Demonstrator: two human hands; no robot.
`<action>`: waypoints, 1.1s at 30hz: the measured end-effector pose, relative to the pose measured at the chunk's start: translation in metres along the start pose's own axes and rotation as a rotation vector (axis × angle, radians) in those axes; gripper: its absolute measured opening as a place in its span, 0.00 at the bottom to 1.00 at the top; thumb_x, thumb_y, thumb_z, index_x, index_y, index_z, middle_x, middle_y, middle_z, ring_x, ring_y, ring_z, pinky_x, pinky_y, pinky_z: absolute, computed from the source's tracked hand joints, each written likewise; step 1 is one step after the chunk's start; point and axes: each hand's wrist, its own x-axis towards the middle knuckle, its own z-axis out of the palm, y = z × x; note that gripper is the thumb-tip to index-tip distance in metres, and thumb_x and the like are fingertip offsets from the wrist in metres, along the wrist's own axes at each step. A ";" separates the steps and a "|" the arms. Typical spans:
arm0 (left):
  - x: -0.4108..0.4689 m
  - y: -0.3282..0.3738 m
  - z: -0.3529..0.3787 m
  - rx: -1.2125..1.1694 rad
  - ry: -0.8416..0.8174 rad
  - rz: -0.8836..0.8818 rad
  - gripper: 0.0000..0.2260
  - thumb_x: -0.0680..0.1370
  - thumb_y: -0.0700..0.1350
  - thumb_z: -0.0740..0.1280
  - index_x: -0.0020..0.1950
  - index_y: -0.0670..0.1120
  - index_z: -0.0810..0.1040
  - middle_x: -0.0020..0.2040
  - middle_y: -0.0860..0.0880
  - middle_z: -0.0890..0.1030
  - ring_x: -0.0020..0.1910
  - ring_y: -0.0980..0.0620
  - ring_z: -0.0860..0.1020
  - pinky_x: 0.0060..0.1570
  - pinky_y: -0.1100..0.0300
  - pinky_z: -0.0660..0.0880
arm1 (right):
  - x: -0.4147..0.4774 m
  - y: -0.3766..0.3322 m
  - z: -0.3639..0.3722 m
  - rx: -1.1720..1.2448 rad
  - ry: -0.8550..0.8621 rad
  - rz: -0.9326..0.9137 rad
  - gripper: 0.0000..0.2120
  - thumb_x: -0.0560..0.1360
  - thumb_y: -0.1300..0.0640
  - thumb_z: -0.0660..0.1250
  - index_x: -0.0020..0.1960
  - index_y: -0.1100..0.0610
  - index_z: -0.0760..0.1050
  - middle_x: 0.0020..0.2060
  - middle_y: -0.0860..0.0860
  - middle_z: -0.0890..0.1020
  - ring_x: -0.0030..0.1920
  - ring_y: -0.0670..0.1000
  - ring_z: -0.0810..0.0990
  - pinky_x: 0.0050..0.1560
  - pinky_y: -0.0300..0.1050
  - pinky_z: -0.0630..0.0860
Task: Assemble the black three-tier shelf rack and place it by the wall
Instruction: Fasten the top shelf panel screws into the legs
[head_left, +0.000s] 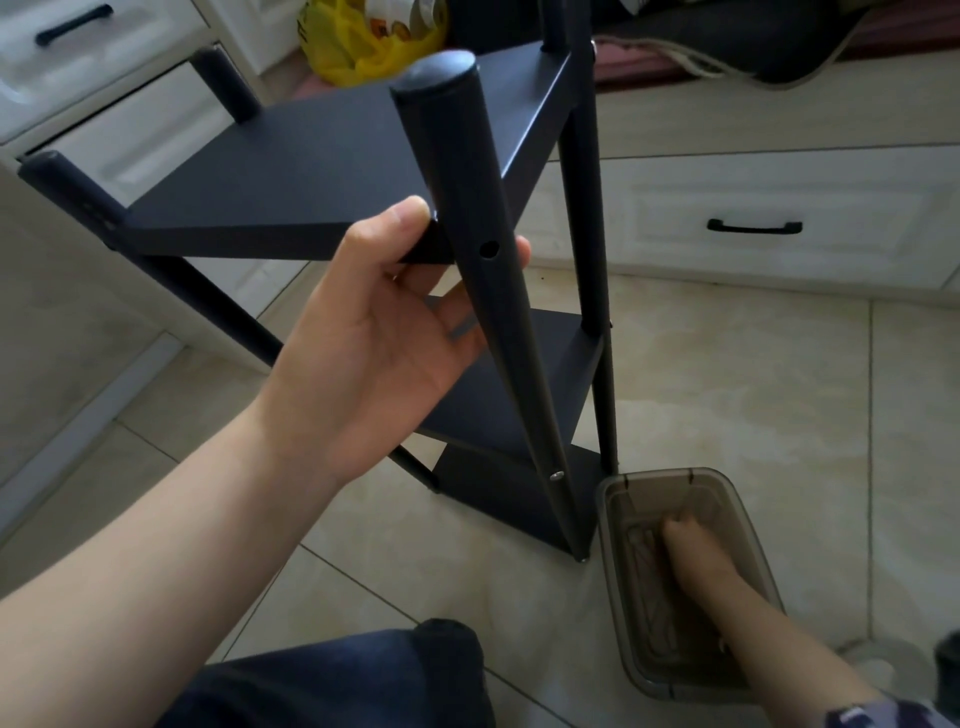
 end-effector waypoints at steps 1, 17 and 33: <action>0.000 0.000 0.000 -0.003 0.002 0.001 0.11 0.78 0.49 0.63 0.45 0.49 0.85 0.45 0.52 0.84 0.53 0.52 0.83 0.55 0.55 0.79 | -0.001 0.000 0.000 -0.010 -0.005 0.000 0.13 0.83 0.61 0.54 0.64 0.58 0.73 0.63 0.58 0.75 0.62 0.56 0.77 0.61 0.46 0.75; -0.002 0.000 -0.001 0.025 -0.007 0.005 0.14 0.81 0.48 0.60 0.45 0.49 0.85 0.46 0.51 0.84 0.53 0.51 0.83 0.56 0.54 0.79 | -0.017 0.000 0.000 -0.108 -0.122 -0.029 0.17 0.83 0.62 0.51 0.68 0.59 0.71 0.68 0.59 0.73 0.67 0.58 0.75 0.63 0.49 0.72; 0.000 0.000 -0.005 0.021 -0.029 0.009 0.14 0.83 0.46 0.60 0.48 0.48 0.86 0.48 0.49 0.85 0.56 0.49 0.83 0.56 0.53 0.79 | -0.043 -0.051 -0.123 -0.262 -0.091 -0.207 0.14 0.82 0.56 0.61 0.65 0.57 0.74 0.61 0.55 0.78 0.60 0.55 0.79 0.50 0.44 0.72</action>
